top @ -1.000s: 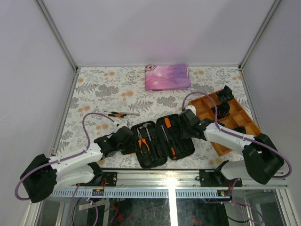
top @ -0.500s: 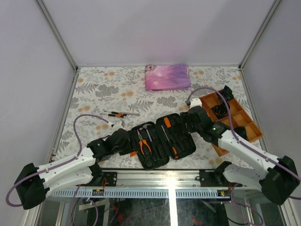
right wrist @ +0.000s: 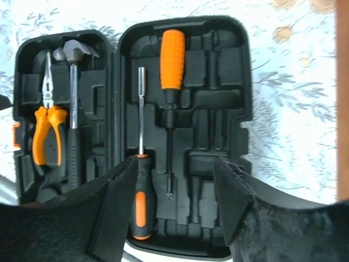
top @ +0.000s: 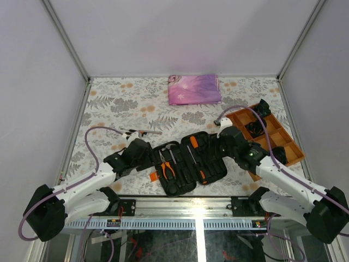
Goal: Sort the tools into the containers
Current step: Adjust the hammer in the storage box.
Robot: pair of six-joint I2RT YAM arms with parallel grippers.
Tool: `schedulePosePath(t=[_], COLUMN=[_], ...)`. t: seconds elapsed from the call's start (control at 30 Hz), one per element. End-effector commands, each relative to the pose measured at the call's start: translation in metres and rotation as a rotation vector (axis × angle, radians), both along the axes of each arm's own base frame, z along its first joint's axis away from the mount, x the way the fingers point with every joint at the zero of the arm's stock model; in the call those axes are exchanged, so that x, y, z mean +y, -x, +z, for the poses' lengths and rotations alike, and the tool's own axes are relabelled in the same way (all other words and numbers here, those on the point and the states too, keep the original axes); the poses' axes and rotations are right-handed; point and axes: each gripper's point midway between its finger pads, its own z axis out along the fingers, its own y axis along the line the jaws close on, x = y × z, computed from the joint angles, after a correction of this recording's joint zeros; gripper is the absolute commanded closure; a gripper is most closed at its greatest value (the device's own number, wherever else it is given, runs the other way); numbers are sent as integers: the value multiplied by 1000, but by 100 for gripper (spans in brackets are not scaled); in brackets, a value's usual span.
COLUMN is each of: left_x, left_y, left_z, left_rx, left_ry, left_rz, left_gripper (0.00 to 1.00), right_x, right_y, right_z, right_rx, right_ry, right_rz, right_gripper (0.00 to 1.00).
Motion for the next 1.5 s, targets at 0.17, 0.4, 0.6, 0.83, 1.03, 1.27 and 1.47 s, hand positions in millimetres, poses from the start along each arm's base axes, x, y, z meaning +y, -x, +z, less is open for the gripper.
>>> schedulePosePath(t=[0.17, 0.4, 0.6, 0.83, 1.03, 1.27, 1.47], left_x=[-14, -15, -14, -15, -8, -4, -4], left_y=[-15, -17, -21, -24, -23, -18, -18], left_z=[10, 2, -6, -7, -12, -16, -17], left_rx=[-66, -56, -40, -40, -30, -18, -18], left_ry=[63, 71, 67, 65, 40, 32, 29], left_rz=[-50, -35, -17, -16, 0, -1, -2], left_gripper=[44, 45, 48, 50, 56, 69, 78], right_x=[66, 107, 127, 146, 166, 176, 182], right_y=[-2, 8, 13, 9, 15, 18, 13], right_z=[9, 9, 3, -11, -18, -29, -39], right_rx=[139, 139, 128, 126, 144, 156, 163], right_ry=[-236, -172, -117, -38, -26, 12, 66], right_rz=[33, 89, 106, 146, 192, 211, 220], right_gripper=[45, 46, 50, 56, 63, 68, 70])
